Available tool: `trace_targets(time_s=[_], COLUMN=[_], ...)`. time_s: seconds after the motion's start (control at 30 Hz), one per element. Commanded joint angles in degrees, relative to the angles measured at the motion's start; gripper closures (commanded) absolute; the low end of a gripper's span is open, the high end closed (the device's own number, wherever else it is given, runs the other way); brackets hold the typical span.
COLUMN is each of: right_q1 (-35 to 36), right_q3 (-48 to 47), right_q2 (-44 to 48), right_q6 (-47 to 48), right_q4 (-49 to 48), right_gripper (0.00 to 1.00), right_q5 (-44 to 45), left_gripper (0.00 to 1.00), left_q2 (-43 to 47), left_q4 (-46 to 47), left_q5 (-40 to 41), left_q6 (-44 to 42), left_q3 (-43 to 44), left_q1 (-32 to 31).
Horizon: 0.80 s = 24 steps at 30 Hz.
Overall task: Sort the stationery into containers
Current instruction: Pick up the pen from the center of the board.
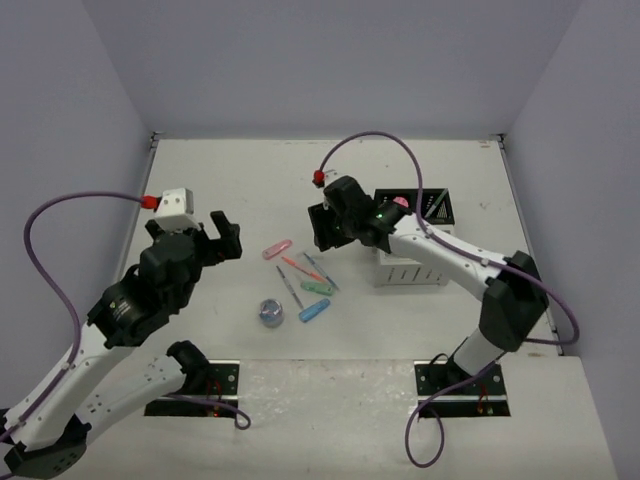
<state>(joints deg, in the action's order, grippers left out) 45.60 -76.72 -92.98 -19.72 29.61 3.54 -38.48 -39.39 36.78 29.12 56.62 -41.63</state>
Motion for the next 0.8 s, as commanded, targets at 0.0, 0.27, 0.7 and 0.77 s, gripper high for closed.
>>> trace_targets(time_s=[0.0, 0.27, 0.7, 0.77], right_q1=[0.97, 1.52, 2.66, 2.72], right_q3=[-4.44, -6.70, -9.72, -9.86], right_q2=[-6.59, -14.51, -21.10, -22.09], right_q6=[2.04, 2.78, 2.56, 2.55], right_q4=[7.48, 8.45, 7.81, 7.62], right_gripper=[0.47, 0.62, 0.71, 0.73], right_q5=[-0.99, -0.48, -1.69, -1.69], left_gripper=[0.00, 0.00, 0.00, 0.00], left_q2=[5.19, 4.57, -0.99, -0.53], left_q4=[2.34, 4.53, 5.22, 5.42], left_q5=[-0.64, -4.39, -7.94, -8.34], left_q6=[-4.24, -4.53, -5.58, -5.71], left_q3=[-6.59, -10.05, -10.23, -10.37], left_q1=[0.32, 0.32, 0.23, 0.29])
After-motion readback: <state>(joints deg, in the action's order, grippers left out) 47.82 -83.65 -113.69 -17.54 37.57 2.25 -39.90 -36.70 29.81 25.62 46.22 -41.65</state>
